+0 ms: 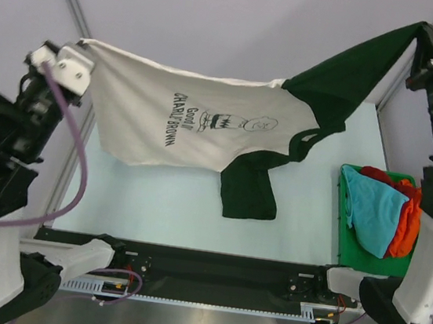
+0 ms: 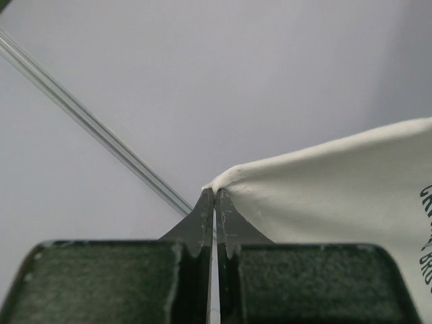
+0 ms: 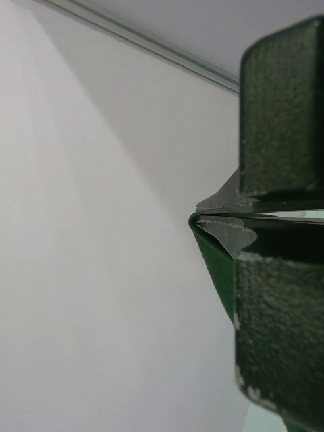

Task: Fold and stack the t-shirts
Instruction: Flatten the tshirt out

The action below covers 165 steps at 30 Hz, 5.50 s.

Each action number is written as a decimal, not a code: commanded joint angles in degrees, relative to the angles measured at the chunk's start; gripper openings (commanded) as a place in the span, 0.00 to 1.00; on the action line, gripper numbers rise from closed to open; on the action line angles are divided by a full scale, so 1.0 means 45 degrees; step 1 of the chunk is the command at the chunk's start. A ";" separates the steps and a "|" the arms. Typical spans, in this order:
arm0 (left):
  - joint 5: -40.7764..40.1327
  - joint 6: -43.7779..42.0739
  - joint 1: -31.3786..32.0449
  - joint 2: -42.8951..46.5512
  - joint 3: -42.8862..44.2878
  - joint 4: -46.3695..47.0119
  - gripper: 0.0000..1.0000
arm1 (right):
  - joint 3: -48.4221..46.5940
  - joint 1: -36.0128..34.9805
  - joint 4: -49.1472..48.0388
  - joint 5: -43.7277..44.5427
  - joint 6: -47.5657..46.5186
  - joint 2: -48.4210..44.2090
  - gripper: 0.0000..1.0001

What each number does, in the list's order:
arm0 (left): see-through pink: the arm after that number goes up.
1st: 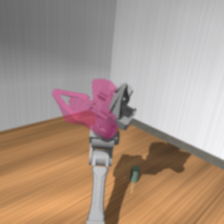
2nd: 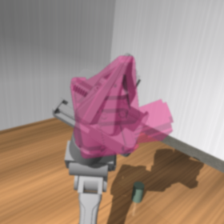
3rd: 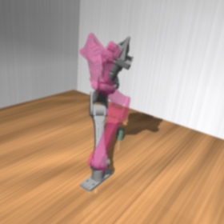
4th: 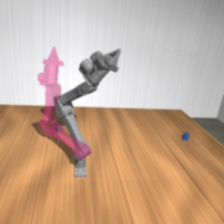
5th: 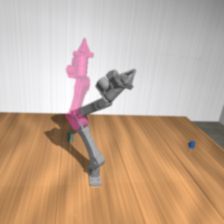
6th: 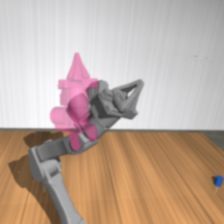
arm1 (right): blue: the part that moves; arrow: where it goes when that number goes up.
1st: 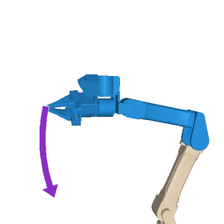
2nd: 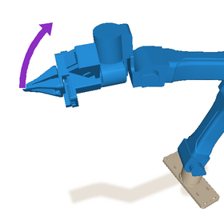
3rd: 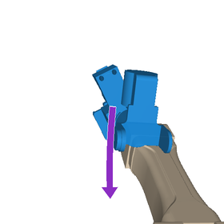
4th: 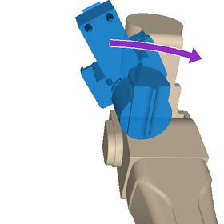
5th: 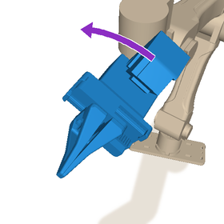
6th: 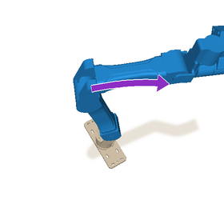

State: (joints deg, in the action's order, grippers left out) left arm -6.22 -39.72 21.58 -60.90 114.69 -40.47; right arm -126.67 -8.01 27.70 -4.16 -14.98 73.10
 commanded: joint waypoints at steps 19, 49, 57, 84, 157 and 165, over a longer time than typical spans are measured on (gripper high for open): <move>-0.0042 -0.2168 -0.0656 0.1815 -0.1517 0.3268 0.01 | -0.1605 0.0452 -0.3106 -0.0149 -0.1436 0.0200 0.00; -0.1372 0.0546 -0.2277 -0.6796 -0.7208 0.7234 0.00 | 0.2761 0.0432 -0.8342 -0.0541 -0.2491 0.9554 0.00; -0.1255 0.1071 -0.2296 -0.7481 -0.6426 0.7898 0.00 | 0.1198 0.0355 -0.8364 0.0262 -0.2413 1.0181 0.00; 0.2006 0.0977 -0.0305 -0.0490 -0.1584 0.2803 0.01 | 0.1904 -0.2460 -0.2584 0.1316 -0.2787 0.0086 0.00; -0.0922 0.0761 -0.3116 -0.5897 -0.8868 0.8954 0.00 | 0.2180 -0.0036 -0.7857 -0.0500 -0.2023 0.9554 0.00; -0.1371 0.0371 -0.3468 -0.7499 -0.8320 1.0437 0.00 | -0.1282 -0.0368 -0.7484 0.0046 -0.1417 1.2696 0.00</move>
State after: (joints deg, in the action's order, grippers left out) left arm -10.07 -36.53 6.68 -94.02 73.65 -0.05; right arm -126.72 -8.80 -4.10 -6.04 -23.11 126.78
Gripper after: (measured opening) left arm 0.008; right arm 0.010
